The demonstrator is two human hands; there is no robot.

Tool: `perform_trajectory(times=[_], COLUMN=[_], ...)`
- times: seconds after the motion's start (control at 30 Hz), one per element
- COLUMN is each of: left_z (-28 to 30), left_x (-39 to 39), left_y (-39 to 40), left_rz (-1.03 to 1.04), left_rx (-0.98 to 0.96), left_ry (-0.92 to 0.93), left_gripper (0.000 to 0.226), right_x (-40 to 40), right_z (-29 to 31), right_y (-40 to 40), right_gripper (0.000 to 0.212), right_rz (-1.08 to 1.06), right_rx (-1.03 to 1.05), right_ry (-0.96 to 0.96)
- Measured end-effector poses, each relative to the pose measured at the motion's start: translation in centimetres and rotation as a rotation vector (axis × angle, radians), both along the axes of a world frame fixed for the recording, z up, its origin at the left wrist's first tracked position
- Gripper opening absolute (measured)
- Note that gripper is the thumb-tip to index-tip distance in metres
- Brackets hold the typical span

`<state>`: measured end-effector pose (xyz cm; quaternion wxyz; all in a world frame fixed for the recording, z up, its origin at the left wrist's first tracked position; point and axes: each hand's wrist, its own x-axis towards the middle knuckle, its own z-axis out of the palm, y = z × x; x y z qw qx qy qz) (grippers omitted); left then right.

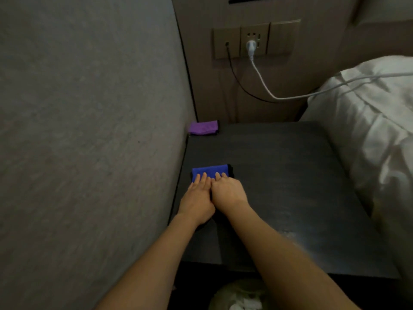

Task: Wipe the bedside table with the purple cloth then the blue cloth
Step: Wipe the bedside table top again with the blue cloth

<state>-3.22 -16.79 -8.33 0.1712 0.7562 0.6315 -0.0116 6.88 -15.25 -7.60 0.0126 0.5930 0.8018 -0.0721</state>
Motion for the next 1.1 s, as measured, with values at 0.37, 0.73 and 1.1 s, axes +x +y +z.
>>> perform_trajectory(times=[0.37,0.73,1.1], left_z=[-0.3,-0.6,0.5], left_x=[-2.8,-0.6,10.3], left_y=[-0.6,-3.3,-3.8], left_rz=[0.079,0.169,-0.048], left_rx=[0.042,0.022,-0.014], left_ry=[0.018,0.005,-0.045], left_gripper=[0.067,0.068,0.071], right_x=[-3.2,-1.0,10.6], right_z=[0.0,-0.3,0.0], right_y=[0.1,-2.1,-4.3], right_gripper=[0.041,0.044,0.048], right_rz=[0.070,0.125,-0.043], right_rx=[0.002,-0.036,-0.052], right_ry=[0.026,0.048,0.009])
